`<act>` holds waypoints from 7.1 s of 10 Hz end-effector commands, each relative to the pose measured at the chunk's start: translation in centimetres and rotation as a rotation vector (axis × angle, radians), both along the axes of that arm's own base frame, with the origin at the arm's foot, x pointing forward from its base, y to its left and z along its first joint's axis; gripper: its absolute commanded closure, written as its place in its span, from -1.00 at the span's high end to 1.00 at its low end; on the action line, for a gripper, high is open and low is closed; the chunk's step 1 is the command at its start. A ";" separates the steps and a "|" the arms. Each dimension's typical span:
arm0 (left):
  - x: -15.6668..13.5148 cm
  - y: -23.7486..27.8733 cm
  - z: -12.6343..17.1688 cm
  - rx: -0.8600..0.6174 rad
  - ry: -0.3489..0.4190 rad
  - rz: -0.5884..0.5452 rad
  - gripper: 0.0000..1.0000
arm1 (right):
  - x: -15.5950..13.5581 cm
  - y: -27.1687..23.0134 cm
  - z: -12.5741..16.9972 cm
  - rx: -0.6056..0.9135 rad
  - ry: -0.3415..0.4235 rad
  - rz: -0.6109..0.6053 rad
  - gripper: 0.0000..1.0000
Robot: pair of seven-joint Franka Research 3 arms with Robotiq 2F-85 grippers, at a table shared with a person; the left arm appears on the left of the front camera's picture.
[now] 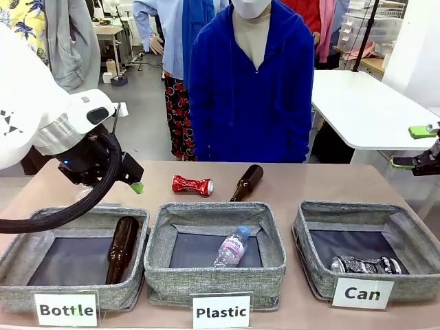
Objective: Sort the can waste into the basket.
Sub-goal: Pick up the can waste from the table and place it in the right Fabric basket.
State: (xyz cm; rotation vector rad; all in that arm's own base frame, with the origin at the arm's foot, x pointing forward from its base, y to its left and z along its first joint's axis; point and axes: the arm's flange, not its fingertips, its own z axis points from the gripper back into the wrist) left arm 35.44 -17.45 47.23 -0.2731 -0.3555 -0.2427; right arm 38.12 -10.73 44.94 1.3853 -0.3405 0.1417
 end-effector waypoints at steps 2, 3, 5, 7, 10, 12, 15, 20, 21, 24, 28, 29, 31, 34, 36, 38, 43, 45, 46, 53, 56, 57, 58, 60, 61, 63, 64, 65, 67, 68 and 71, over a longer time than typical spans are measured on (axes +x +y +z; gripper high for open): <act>-0.4 -0.2 0.4 0.025 0.017 0.005 1.00 | -0.1 -0.4 0.2 -0.001 -0.018 0.014 1.00; -0.1 -0.1 0.0 0.004 0.002 -0.007 1.00 | -0.1 -0.4 0.2 -0.001 -0.018 0.014 1.00; 1.8 -7.1 0.0 0.141 -0.052 -0.180 1.00 | -0.1 -0.4 0.2 -0.001 -0.018 0.014 1.00; 5.4 -10.2 0.6 0.168 -0.076 -0.150 1.00 | -0.1 -0.4 0.2 -0.001 -0.018 0.014 1.00; 1.9 -1.9 3.0 -0.003 -0.058 -0.233 1.00 | -0.1 -0.4 0.2 -0.001 -0.018 0.014 1.00; -4.8 6.7 5.8 -0.091 -0.070 -0.202 1.00 | -0.1 -0.4 0.2 -0.001 -0.018 0.014 1.00; -11.7 17.8 10.5 -0.257 -0.048 -0.220 1.00 | -0.1 -0.4 0.2 -0.001 -0.018 0.014 1.00; -11.6 32.7 9.7 -0.625 -0.013 -0.052 1.00 | -0.1 -0.4 0.2 -0.001 -0.018 0.014 1.00; -11.6 34.9 7.5 -0.738 -0.025 -0.036 1.00 | -0.1 -0.4 0.2 -0.001 -0.018 0.014 1.00; -10.8 35.5 4.4 -0.806 0.013 -0.038 1.00 | -0.1 -0.4 0.2 -0.001 -0.018 0.014 1.00; -8.9 32.9 5.9 -0.723 0.033 -0.087 1.00 | -0.1 -0.4 0.2 -0.001 -0.018 0.014 1.00; -7.6 30.9 6.3 -0.668 0.058 -0.106 1.00 | -0.1 -0.4 0.2 -0.001 -0.018 0.014 1.00; -2.6 25.6 6.3 -0.588 0.152 -0.197 1.00 | -0.1 -0.4 0.2 -0.001 -0.018 0.014 1.00; 7.0 16.7 4.4 -0.469 0.341 -0.291 1.00 | -0.1 -0.4 0.2 -0.001 -0.018 0.014 1.00; 11.1 13.5 3.5 -0.469 0.422 -0.340 1.00 | -0.1 -0.4 0.2 -0.001 -0.018 0.014 1.00; 10.2 14.0 4.2 -0.495 0.378 -0.354 1.00 | -0.1 -0.4 0.2 -0.001 -0.018 0.014 1.00; 3.0 17.6 4.2 -0.506 0.241 -0.248 1.00 | -0.1 -0.4 0.2 -0.001 -0.018 0.014 1.00; 5.5 14.0 3.9 -0.408 0.231 -0.248 1.00 | -0.1 -0.4 0.2 -0.001 -0.018 0.014 1.00; 7.6 11.6 3.7 -0.324 0.205 -0.260 1.00 | -0.1 -0.4 0.2 -0.001 -0.018 0.014 1.00; 16.0 -7.6 -0.2 0.252 0.224 0.078 1.00 | -0.1 -0.4 0.2 -0.001 -0.018 0.014 1.00; 17.0 -15.3 -3.0 0.368 0.178 0.074 1.00 | -0.1 -0.4 0.2 -0.001 -0.018 0.014 1.00; 17.3 -16.7 -3.6 0.365 0.169 0.065 1.00 | -0.1 -0.4 0.2 -0.001 -0.018 0.014 1.00; 17.7 -16.4 -3.6 0.330 0.152 0.103 1.00 | -0.1 -0.4 0.2 -0.001 -0.018 0.014 1.00; 15.9 -17.0 -4.4 0.349 0.159 0.070 1.00 | -0.1 -0.4 0.2 -0.001 -0.018 0.014 1.00; 15.9 -17.0 -4.4 0.349 0.159 0.070 1.00 | -0.1 -0.4 0.2 -0.001 -0.018 0.014 1.00; 16.9 -17.0 -4.1 0.327 0.155 0.104 1.00 | -0.1 -0.4 0.2 -0.001 -0.018 0.014 1.00; 18.0 -17.6 -3.5 0.265 0.018 -0.177 1.00 | -0.1 -0.4 0.2 -0.001 -0.018 0.014 1.00; 19.7 -16.8 -2.8 0.211 0.030 -0.486 1.00 | -0.1 -0.4 0.2 -0.001 -0.018 0.014 1.00; 20.9 -13.5 -1.6 0.113 0.048 -0.839 1.00 | -0.1 -0.4 0.2 -0.001 -0.018 0.014 1.00; 20.7 -12.0 -1.4 0.087 0.037 -0.931 1.00 | -0.1 -0.4 0.2 -0.001 -0.018 0.014 1.00; 19.5 -6.5 -0.4 -0.022 0.046 -1.352 1.00 | -0.1 -0.4 0.2 -0.001 -0.018 0.014 1.00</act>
